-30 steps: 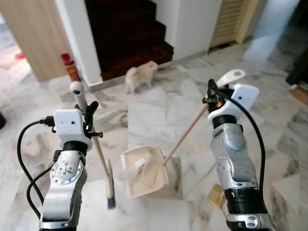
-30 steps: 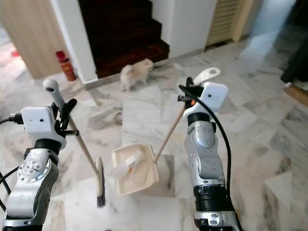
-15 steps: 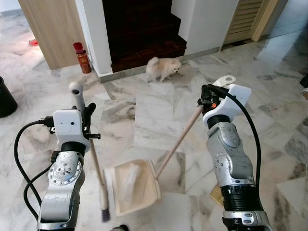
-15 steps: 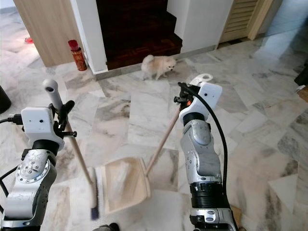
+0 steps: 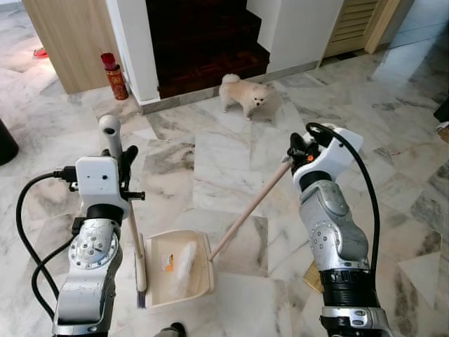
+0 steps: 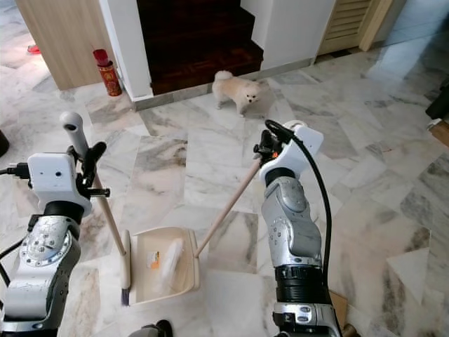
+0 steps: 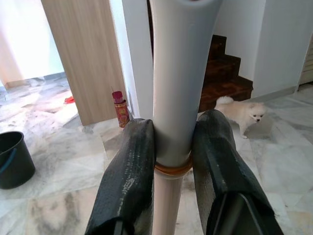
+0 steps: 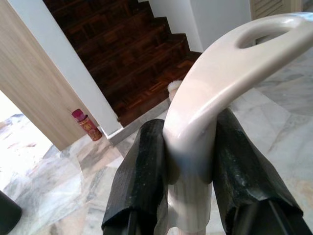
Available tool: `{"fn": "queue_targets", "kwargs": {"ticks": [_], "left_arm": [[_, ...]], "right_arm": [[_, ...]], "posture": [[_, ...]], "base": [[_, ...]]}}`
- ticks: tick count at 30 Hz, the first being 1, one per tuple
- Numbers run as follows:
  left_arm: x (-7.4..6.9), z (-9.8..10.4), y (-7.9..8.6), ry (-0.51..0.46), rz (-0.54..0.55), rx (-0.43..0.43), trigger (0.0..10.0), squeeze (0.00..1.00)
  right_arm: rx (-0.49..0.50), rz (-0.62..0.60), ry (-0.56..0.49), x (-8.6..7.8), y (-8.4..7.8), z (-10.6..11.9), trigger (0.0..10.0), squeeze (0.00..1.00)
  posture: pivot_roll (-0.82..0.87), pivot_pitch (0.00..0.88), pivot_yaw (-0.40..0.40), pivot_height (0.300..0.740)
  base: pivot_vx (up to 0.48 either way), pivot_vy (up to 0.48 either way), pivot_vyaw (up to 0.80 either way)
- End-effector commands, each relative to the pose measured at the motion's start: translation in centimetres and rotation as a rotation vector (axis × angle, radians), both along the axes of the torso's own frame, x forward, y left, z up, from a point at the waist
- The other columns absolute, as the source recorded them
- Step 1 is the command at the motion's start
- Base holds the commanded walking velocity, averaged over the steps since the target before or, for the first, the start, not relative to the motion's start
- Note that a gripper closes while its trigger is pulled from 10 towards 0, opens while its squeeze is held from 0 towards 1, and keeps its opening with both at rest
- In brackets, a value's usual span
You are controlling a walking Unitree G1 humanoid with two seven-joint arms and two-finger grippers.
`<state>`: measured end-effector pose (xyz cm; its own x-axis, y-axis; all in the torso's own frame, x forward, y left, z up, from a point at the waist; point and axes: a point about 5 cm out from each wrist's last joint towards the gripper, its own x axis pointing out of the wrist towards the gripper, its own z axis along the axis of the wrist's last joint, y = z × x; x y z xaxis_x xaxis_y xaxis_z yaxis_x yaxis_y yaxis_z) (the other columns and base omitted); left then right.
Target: Sweep floor
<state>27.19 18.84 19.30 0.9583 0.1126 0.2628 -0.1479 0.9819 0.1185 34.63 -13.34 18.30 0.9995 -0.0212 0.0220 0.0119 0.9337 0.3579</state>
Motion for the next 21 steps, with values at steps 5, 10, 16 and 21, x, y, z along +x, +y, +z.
{"fn": "queue_targets", "kwargs": {"ticks": [5,10,16,21], "left_arm": [[-0.13,1.28,-0.44,-0.052,-0.02,-0.001,10.0,0.0],[-0.12,1.28,-0.51,-0.053,-0.023,-0.003,10.0,0.0],[-0.08,1.29,-0.54,-0.054,-0.02,-0.006,10.0,0.0],[-0.09,1.3,-0.39,-0.054,-0.015,-0.008,10.0,0.0]], "right_arm": [[0.014,0.031,-0.08,0.09,0.45,1.65,10.0,0.0],[0.016,0.03,-0.083,0.09,0.42,1.73,10.0,0.0],[0.01,0.037,-0.089,0.15,0.4,1.88,10.0,0.0],[0.001,0.043,-0.094,0.15,0.52,2.02,10.0,0.0]], "posture": [[-0.02,0.184,-0.053,0.74],[-0.02,0.185,-0.055,0.74],[-0.02,0.188,-0.059,0.74],[-0.02,0.192,-0.059,0.74]], "base": [[0.0,0.0,0.0],[0.0,0.144,0.0],[0.0,0.246,0.0],[0.0,0.25,0.0]]}}
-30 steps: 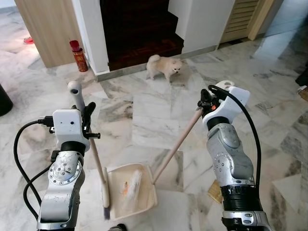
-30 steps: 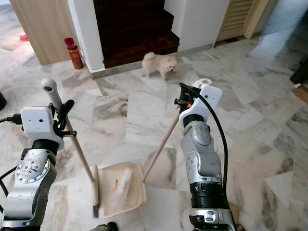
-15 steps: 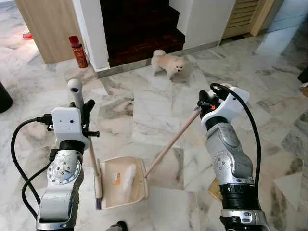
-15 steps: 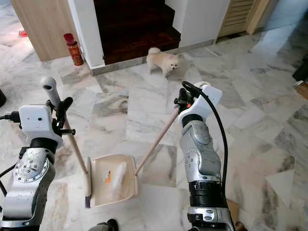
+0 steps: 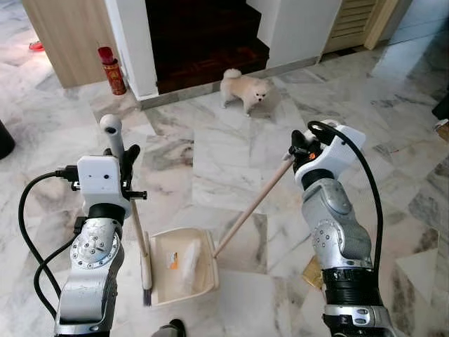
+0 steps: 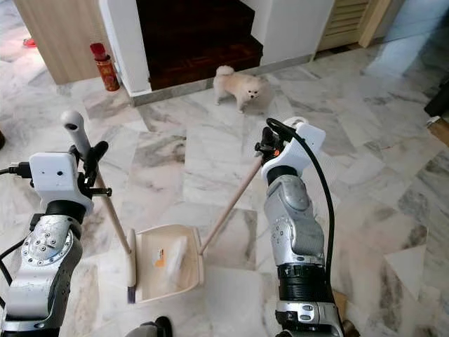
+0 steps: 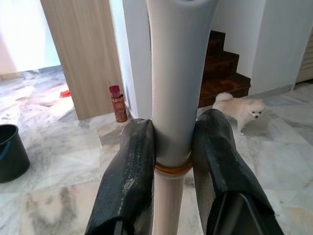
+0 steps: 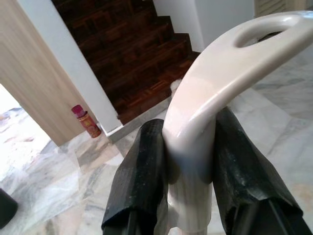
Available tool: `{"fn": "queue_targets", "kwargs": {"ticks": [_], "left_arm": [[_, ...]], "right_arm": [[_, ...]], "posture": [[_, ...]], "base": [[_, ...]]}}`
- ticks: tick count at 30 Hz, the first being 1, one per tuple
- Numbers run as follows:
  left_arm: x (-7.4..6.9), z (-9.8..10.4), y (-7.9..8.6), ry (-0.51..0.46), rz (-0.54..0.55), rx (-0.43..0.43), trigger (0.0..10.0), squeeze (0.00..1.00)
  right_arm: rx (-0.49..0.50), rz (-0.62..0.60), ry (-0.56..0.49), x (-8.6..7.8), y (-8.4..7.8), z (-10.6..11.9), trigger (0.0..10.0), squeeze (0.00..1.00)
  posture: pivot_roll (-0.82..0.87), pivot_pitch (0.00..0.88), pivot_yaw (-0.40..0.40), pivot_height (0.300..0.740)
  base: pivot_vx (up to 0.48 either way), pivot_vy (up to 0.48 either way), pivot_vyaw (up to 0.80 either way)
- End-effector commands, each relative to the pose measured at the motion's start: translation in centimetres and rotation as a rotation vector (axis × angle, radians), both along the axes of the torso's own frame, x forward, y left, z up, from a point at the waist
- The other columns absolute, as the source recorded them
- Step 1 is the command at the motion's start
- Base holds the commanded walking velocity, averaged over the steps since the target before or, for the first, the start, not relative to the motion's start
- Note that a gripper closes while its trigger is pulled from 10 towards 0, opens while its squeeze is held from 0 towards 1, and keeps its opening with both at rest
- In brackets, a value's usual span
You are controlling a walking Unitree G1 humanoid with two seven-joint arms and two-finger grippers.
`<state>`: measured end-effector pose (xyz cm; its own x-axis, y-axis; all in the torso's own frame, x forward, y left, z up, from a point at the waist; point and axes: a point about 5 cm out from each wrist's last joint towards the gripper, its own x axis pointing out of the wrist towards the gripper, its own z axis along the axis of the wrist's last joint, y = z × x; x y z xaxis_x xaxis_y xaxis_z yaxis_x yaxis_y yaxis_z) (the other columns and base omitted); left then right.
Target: Sweep floor
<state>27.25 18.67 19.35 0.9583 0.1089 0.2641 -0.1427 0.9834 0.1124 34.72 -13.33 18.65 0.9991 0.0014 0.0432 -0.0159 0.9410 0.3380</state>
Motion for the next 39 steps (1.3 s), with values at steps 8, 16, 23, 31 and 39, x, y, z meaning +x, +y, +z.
{"fn": "queue_targets", "kwargs": {"ticks": [8,16,23,31,39], "left_arm": [[-0.15,1.31,-0.12,-0.051,-0.011,0.001,10.0,0.0],[-0.17,1.31,-0.21,-0.05,-0.015,0.004,10.0,0.0],[-0.21,1.29,-0.19,-0.049,-0.014,0.006,10.0,0.0],[-0.26,1.25,-0.39,-0.05,-0.021,0.003,10.0,0.0],[-0.33,1.14,-0.46,-0.049,-0.02,0.0,10.0,0.0]], "right_arm": [[0.025,0.021,-0.076,0.03,0.63,1.76,10.0,0.0],[0.028,0.021,-0.078,-0.07,0.64,1.74,10.0,0.0],[0.019,0.026,-0.087,-0.16,0.7,1.81,10.0,0.0],[0.026,0.033,-0.094,-0.22,0.8,1.87,10.0,0.0],[0.031,0.043,-0.096,-0.36,0.93,1.89,10.0,0.0]], "posture": [[-0.03,0.195,-0.051,0.74],[-0.02,0.195,-0.048,0.74],[-0.02,0.178,-0.045,0.74],[-0.02,0.154,-0.047,0.74],[-0.02,0.138,-0.05,0.74]], "base": [[0.0,0.281,0.0],[0.0,0.294,0.0],[0.0,0.296,0.06],[0.0,0.299,0.23],[0.0,0.308,0.0]]}}
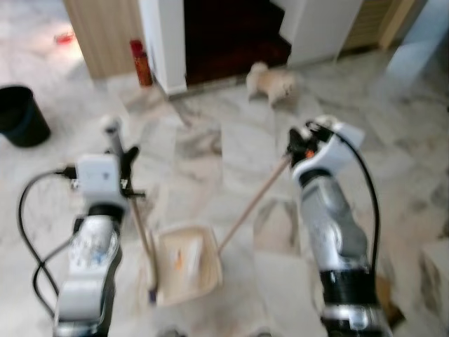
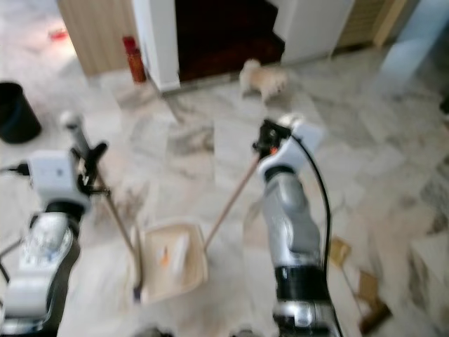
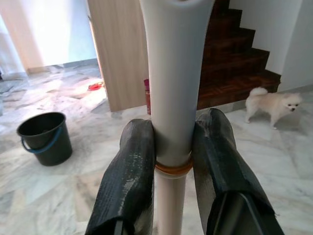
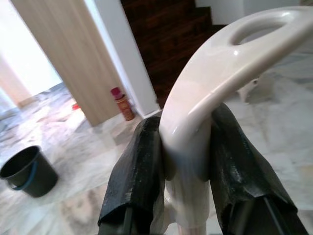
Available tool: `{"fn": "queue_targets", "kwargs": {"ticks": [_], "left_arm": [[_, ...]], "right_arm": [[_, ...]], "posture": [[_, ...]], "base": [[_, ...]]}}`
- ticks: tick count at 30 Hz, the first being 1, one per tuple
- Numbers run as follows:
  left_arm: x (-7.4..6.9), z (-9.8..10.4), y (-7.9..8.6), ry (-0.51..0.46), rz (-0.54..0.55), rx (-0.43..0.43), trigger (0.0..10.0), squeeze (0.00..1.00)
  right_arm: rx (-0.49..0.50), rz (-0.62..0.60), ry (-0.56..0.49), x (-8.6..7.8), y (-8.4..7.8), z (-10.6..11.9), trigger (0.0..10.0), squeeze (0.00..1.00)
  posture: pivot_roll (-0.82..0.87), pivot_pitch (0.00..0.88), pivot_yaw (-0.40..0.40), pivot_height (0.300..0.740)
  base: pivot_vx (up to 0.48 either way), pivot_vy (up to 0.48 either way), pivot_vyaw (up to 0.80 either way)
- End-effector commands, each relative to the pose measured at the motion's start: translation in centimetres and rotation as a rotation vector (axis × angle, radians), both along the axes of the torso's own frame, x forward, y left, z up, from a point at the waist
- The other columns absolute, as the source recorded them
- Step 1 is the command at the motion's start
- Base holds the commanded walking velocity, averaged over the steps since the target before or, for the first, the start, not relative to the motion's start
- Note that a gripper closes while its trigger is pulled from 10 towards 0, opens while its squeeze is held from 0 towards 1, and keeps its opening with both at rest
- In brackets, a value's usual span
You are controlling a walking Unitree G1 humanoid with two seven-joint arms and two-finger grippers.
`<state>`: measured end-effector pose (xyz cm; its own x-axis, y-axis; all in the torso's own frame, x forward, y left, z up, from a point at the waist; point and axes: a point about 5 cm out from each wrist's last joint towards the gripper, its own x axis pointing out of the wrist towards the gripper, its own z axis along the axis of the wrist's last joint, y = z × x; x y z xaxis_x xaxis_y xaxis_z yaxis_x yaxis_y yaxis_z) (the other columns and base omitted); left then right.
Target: Sweep floor
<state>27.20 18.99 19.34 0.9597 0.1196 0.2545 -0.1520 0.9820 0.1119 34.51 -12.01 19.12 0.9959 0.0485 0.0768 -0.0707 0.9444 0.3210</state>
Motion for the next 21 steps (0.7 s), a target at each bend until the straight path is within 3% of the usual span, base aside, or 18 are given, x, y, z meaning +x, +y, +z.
{"fn": "queue_targets", "kwargs": {"ticks": [1,21], "left_arm": [[-0.29,1.15,-0.79,-0.06,-0.031,0.001,10.0,0.0],[-0.3,1.19,-0.75,-0.054,-0.025,0.006,10.0,0.0]], "right_arm": [[0.05,0.0,-0.062,-0.16,-0.37,1.44,10.0,0.0],[0.061,0.003,-0.064,-0.02,-0.38,1.81,10.0,0.0]], "posture": [[-0.02,0.138,-0.05,0.74],[-0.02,0.173,-0.057,0.74]], "base": [[0.0,0.311,0.0],[0.0,0.312,0.0]]}}
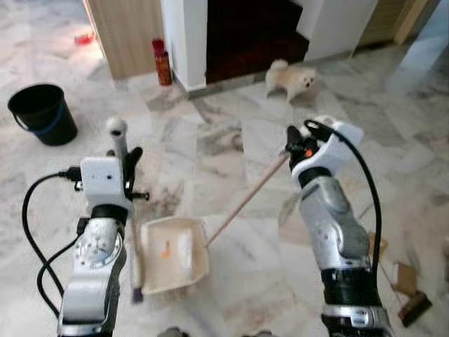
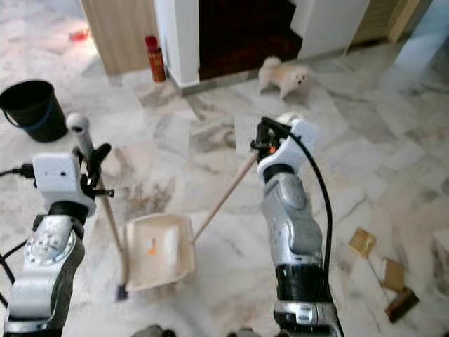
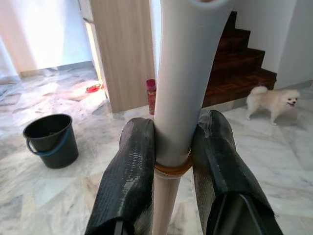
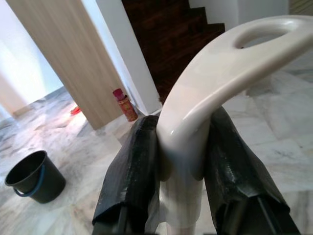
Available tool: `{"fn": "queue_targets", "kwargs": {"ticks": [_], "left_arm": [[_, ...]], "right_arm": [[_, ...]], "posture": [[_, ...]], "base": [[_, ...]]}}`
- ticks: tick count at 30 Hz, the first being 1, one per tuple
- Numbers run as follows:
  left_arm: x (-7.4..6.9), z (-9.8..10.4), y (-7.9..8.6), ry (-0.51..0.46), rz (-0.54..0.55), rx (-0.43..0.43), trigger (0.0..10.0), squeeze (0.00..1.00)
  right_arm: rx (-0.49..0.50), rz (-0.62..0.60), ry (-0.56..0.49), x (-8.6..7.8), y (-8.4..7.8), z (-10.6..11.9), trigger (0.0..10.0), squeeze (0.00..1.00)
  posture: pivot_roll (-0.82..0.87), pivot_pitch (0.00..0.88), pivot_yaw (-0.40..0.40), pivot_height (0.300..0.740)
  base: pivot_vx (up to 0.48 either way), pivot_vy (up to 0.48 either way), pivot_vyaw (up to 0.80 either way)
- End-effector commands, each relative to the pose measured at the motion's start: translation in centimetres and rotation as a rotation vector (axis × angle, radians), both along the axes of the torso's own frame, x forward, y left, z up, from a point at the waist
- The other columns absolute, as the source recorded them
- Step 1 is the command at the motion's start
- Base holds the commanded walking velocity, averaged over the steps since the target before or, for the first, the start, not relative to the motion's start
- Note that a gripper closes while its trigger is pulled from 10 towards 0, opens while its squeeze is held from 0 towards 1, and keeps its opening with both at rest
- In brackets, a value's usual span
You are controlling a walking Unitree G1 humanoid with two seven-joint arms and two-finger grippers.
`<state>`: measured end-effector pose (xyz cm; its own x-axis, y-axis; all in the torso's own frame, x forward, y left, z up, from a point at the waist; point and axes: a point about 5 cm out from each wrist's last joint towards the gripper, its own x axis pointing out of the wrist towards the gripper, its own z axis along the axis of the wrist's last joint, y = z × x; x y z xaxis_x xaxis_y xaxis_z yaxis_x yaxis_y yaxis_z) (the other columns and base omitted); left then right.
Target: Sweep floor
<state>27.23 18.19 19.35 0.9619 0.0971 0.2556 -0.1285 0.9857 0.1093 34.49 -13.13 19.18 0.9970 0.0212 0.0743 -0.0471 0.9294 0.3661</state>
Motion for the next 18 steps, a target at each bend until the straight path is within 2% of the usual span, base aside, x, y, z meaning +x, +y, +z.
{"fn": "queue_targets", "kwargs": {"ticks": [1,18], "left_arm": [[-0.35,1.2,0.05,-0.053,-0.001,0.008,10.0,0.0],[-0.25,1.22,-0.15,-0.051,-0.005,0.017,10.0,0.0]], "right_arm": [[0.013,0.026,-0.069,0.0,0.77,1.75,10.0,0.0],[0.012,0.029,-0.07,0.16,0.77,1.84,10.0,0.0]], "posture": [[-0.02,0.174,-0.057,0.74],[-0.02,0.189,-0.061,0.74]], "base": [[0.0,0.315,0.0],[0.0,0.313,0.0]]}}
